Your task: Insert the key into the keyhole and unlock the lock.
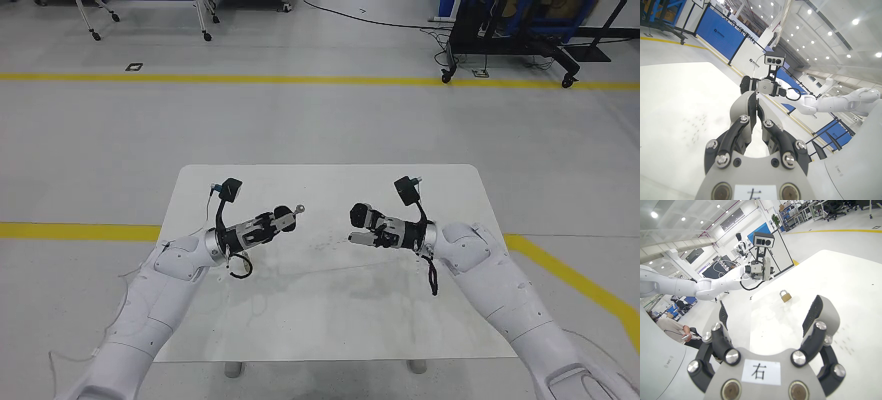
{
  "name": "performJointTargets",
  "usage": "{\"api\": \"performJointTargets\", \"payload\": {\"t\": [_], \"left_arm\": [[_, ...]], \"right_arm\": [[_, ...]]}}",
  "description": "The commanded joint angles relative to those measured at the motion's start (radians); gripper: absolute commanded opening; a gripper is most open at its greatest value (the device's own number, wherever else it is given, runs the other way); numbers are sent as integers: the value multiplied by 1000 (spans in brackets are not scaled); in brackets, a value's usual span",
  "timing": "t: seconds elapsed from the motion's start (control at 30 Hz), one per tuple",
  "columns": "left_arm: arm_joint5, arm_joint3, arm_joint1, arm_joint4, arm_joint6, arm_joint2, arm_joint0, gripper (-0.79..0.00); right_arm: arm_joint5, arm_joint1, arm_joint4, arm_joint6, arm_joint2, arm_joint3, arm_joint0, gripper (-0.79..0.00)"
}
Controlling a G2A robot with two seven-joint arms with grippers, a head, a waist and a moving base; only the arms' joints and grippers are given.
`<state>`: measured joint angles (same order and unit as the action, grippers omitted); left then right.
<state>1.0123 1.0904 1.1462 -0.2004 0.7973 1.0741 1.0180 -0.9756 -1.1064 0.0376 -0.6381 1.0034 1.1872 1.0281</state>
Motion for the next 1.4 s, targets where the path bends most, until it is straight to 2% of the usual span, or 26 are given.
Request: {"api": "performJointTargets", "payload": {"t": [0.0, 0.13, 0.23, 0.3, 0.4, 0.53, 0.63, 0.67, 0.7, 0.73, 0.77, 0.87, 1.07, 1.37], "left_arm": [[-19, 14, 0, 13, -15, -2, 10, -785], [-84, 61, -1, 153, 15, -32, 13, -785], [-114, 81, 0, 188, 57, -64, 9, -785], [-114, 85, -2, 192, 86, -77, 5, -785], [-117, 98, -4, 161, 128, -108, -2, -785], [-124, 100, -12, 149, 134, -138, -19, -785], [-94, 107, -19, 169, 105, -155, -24, -785], [-86, 108, -22, 175, 96, -160, -25, -785], [-79, 105, -25, 178, 89, -163, -27, -785], [-74, 102, -27, 180, 85, -168, -28, -785], [-72, 101, -29, 188, 82, -172, -31, -785], [-49, 104, -36, 201, 60, -189, -37, -785], [-39, 95, -46, 200, 50, -220, -52, -785], [-25, 82, -54, 189, 35, -257, -72, -785]], "right_arm": [[0, 0, 0, 0, 0, 0, 0, 0], [0, 0, 0, 0, 0, 0, 0, 0], [8, 1, 35, -8, -1, 12, 1, 0], [18, 7, 150, -31, 5, 34, -4, 0], [14, 14, 242, -74, 3, 69, -10, 0], [-14, 21, 263, -131, -14, 94, -14, 0], [3, 21, 239, -158, -36, 96, -24, 0], [6, 20, 231, -158, -42, 91, -28, -25], [7, 20, 223, -158, -48, 84, -32, -151], [8, 19, 218, -157, -53, 78, -36, -231], [8, 18, 212, -155, -58, 71, -40, -376], [4, 14, 187, -145, -77, 48, -50, -434], [-1, 9, 163, -145, -105, 12, -71, -459], [-24, 0, 120, -138, -147, -22, -95, -628]]}}
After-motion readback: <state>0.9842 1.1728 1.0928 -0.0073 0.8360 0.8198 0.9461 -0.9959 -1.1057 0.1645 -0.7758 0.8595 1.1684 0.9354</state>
